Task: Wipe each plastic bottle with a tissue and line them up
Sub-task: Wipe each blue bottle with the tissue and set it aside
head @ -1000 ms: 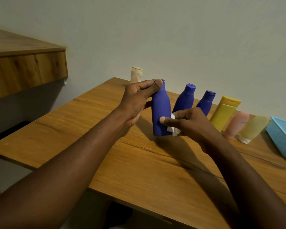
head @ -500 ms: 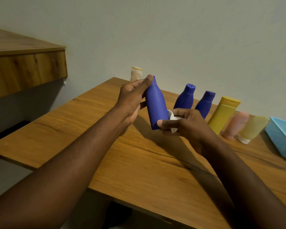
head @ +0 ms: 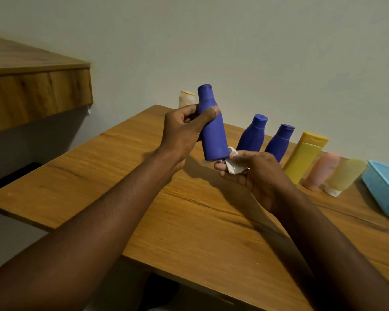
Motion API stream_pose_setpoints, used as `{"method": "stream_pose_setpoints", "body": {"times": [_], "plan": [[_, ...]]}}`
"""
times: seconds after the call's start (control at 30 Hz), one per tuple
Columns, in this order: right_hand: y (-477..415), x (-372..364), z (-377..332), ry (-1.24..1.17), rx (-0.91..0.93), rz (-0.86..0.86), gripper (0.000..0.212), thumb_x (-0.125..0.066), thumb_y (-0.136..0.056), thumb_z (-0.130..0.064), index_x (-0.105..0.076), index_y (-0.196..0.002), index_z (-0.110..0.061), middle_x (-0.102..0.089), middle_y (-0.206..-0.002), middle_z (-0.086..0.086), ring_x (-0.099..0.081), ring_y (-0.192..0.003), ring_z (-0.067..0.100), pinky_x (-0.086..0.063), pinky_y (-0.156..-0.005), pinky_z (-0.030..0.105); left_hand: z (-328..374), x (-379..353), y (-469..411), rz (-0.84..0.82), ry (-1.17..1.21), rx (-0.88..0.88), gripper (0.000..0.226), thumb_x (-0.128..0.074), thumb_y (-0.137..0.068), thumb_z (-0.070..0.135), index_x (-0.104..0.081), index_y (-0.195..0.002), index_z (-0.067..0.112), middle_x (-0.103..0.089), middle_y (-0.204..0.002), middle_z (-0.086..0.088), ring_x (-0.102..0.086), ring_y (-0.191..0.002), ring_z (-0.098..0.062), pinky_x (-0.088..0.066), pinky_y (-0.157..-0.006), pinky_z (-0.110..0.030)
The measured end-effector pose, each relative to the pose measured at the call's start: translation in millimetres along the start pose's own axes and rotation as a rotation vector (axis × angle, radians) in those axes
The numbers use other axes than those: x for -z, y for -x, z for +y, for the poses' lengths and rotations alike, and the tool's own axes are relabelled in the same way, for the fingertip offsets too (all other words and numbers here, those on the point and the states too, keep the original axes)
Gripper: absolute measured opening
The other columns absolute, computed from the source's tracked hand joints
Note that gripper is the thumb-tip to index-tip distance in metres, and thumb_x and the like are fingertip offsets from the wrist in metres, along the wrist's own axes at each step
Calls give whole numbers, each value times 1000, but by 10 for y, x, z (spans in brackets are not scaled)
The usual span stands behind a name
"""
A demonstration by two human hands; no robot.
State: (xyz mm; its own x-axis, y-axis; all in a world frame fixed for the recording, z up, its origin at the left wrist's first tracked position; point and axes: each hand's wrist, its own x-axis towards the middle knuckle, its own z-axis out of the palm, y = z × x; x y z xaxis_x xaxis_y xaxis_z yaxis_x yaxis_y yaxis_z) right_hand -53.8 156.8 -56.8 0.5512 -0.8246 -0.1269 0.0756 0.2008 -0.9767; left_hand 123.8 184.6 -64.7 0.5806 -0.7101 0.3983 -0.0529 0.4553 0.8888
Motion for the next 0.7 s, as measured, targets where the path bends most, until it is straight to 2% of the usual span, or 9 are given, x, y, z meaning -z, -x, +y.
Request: {"method": "stream_pose_setpoints", "body": {"times": [0.13,0.27,0.37,0.57,0.7], "plan": [[19,-70,22,-215,-123,-66,26,-50,-97,1,-52,-123,2,-72,-110,25,-73,-101,30,-61,-88,40,-19,12,-16,23,-14,-86,21,-80,-92,22,-75,-106,8,-76,-95,-5,-74,-92,-28,-65,-84,-47],[22,-109,53,-360,-190,-105,32,-47,-96,3,-48,-128,0,-70,-115,26,-72,-104,29,-59,-87,41,-25,29,-31,56,-3,-116,25,-81,-91,19,-74,-109,3,-77,-96,-7,-75,-93,-27,-65,-82,-47],[18,-144,80,-301,-180,-109,30,-46,-98,3,-48,-128,0,-72,-112,24,-73,-104,28,-61,-86,42,-34,36,-32,57,17,-100,30,-81,-91,17,-73,-114,1,-77,-102,-13,-75,-97,-31,-65,-80,-45],[-21,-84,73,-234,-104,27,32,-49,-98,0,-50,-130,-3,-68,-118,23,-74,-100,27,-58,-90,43,-35,6,-9,21,46,-58,33,-81,-90,16,-72,-117,0,-76,-99,-8,-76,-94,-22,-65,-78,-44],[-4,-97,101,35,-63,-34,26,-49,-101,-8,-59,-124,-5,-75,-108,15,-74,-97,23,-58,-83,39,-34,11,-5,41,58,-57,31,-81,-89,16,-73,-115,0,-76,-97,-9,-76,-93,-24,-65,-78,-45]]}}
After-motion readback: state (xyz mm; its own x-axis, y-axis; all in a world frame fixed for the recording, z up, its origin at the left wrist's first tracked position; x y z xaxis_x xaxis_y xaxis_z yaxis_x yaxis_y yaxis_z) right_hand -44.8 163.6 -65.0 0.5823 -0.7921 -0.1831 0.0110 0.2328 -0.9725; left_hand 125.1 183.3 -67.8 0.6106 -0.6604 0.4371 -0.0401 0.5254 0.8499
